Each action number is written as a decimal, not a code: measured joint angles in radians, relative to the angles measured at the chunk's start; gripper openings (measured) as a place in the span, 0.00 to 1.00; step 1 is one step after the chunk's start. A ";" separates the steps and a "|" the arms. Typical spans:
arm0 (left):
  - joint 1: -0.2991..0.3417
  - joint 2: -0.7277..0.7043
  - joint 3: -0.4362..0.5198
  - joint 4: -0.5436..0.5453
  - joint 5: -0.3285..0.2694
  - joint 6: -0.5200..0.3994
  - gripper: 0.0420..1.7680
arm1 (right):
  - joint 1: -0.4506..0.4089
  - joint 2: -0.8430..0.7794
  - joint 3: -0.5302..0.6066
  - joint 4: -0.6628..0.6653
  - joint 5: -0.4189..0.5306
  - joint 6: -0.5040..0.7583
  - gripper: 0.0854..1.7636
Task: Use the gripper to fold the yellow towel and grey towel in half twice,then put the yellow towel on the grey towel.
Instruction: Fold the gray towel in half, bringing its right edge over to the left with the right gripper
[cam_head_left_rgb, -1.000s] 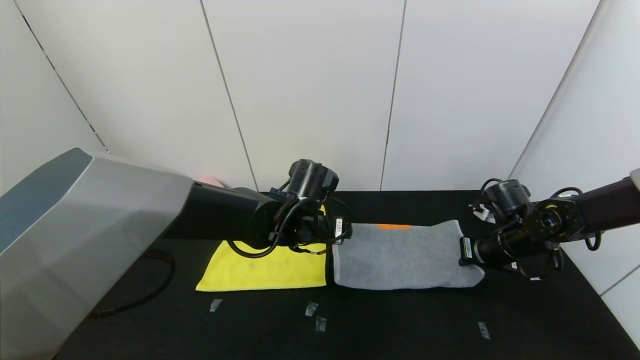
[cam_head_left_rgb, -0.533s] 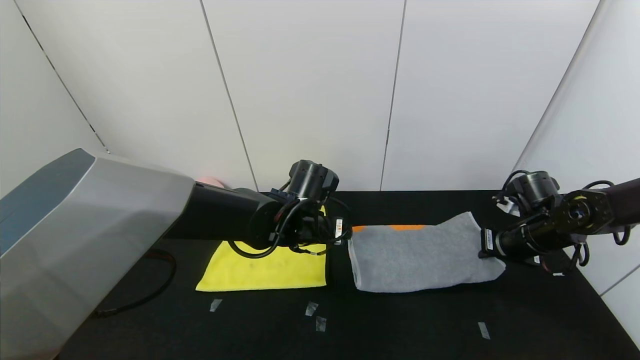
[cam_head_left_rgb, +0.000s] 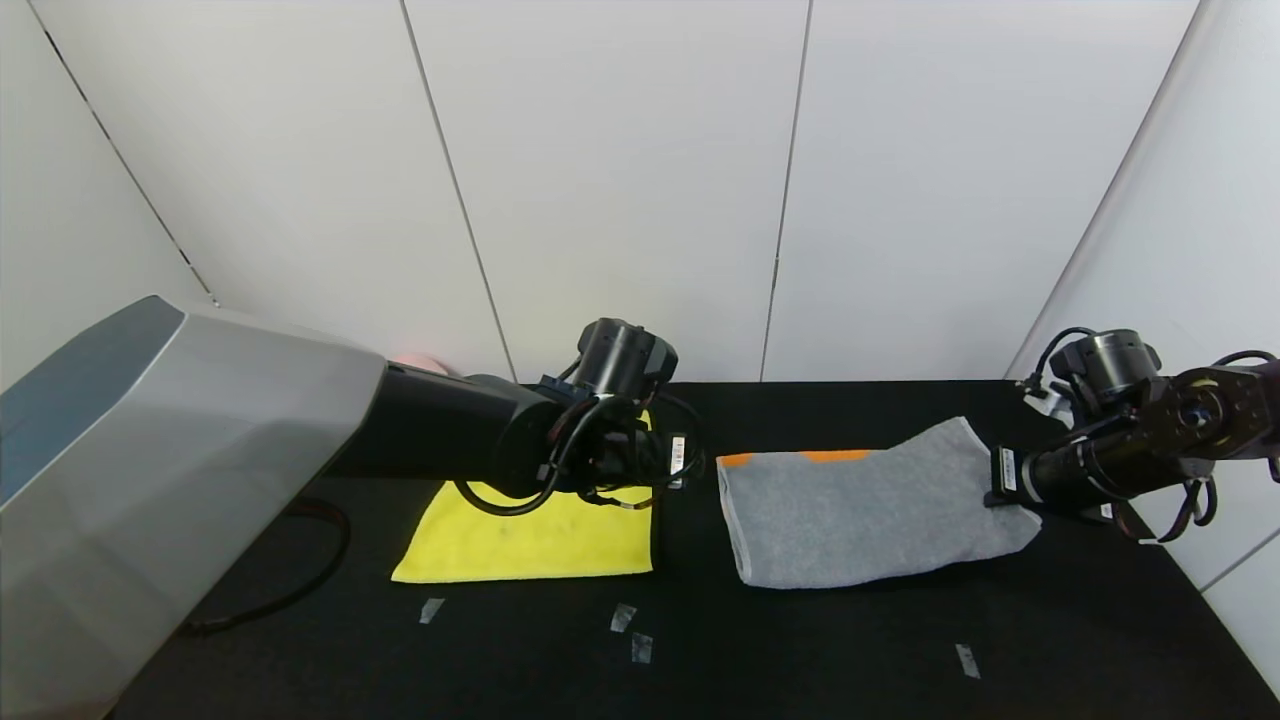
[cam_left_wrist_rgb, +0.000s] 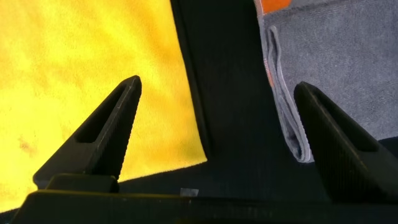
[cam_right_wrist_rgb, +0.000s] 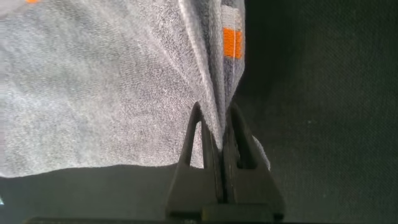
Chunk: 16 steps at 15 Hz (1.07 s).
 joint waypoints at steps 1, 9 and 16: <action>0.000 0.000 0.001 0.001 0.001 0.000 0.97 | 0.009 -0.006 0.000 0.000 0.001 0.001 0.03; 0.005 -0.014 0.002 0.002 0.003 0.001 0.97 | 0.141 -0.051 -0.019 -0.002 -0.003 0.010 0.03; 0.021 -0.040 0.006 0.005 0.003 0.002 0.97 | 0.294 -0.049 -0.059 -0.003 -0.009 0.048 0.03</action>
